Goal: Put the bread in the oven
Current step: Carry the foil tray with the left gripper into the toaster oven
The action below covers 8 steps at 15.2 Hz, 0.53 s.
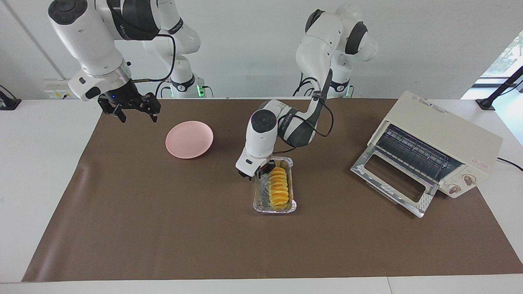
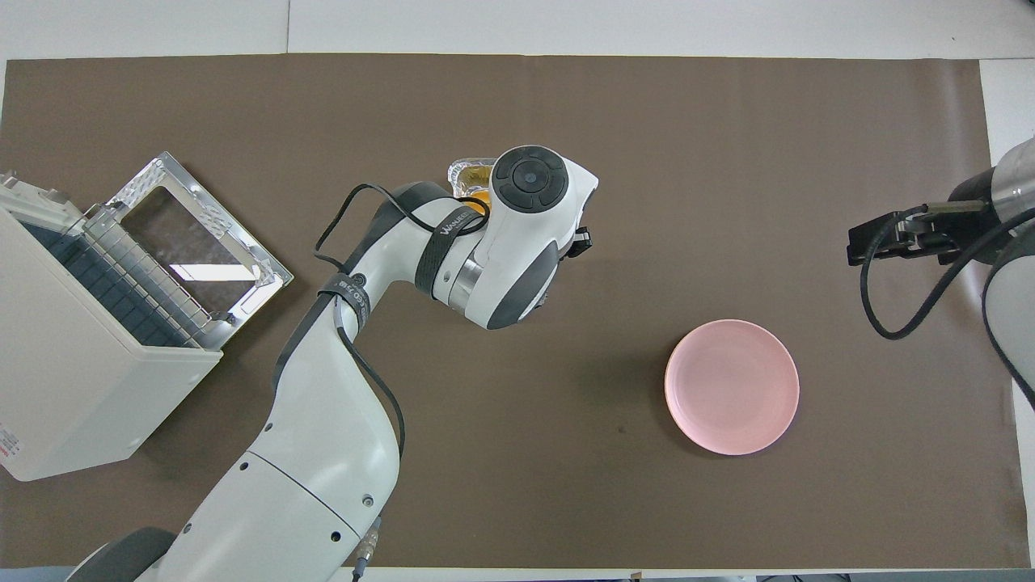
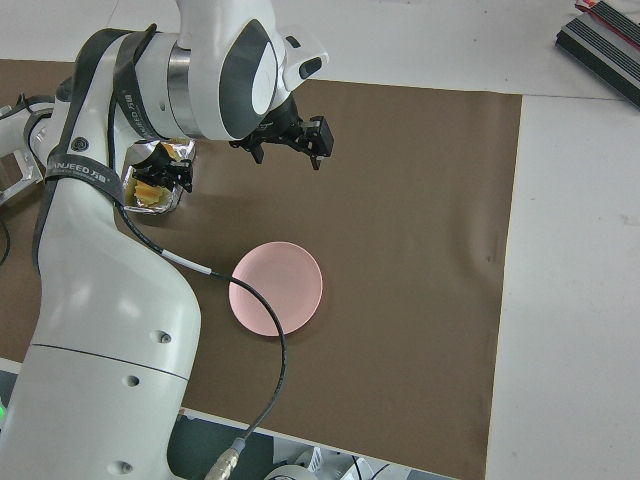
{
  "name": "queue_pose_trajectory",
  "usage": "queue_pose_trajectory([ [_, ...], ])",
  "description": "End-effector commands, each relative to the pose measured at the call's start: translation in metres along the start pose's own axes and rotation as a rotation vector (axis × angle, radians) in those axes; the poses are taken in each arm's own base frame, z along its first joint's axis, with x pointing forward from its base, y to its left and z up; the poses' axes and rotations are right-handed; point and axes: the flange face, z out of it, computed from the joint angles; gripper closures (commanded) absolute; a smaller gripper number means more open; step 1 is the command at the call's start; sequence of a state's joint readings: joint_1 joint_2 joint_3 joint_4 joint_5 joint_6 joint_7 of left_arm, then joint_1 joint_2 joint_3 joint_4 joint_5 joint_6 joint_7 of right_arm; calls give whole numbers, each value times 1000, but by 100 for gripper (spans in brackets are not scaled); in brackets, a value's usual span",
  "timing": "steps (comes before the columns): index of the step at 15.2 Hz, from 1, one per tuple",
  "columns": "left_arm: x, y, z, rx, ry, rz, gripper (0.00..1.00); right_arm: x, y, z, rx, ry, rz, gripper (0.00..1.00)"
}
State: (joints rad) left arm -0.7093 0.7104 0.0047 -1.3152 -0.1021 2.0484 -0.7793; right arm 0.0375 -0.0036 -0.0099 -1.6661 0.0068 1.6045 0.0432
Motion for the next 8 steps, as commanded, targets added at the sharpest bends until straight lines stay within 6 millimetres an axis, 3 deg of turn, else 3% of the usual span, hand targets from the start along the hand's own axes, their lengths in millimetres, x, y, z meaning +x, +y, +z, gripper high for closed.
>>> queue_pose_trajectory([
  [1,1,-6,1,13,12,-16,100,-6,3,-1,-14,-6,-10,0],
  [8,15,-33,-15,87,-36,-68,100,-6,3,-1,-14,-6,-10,0],
])
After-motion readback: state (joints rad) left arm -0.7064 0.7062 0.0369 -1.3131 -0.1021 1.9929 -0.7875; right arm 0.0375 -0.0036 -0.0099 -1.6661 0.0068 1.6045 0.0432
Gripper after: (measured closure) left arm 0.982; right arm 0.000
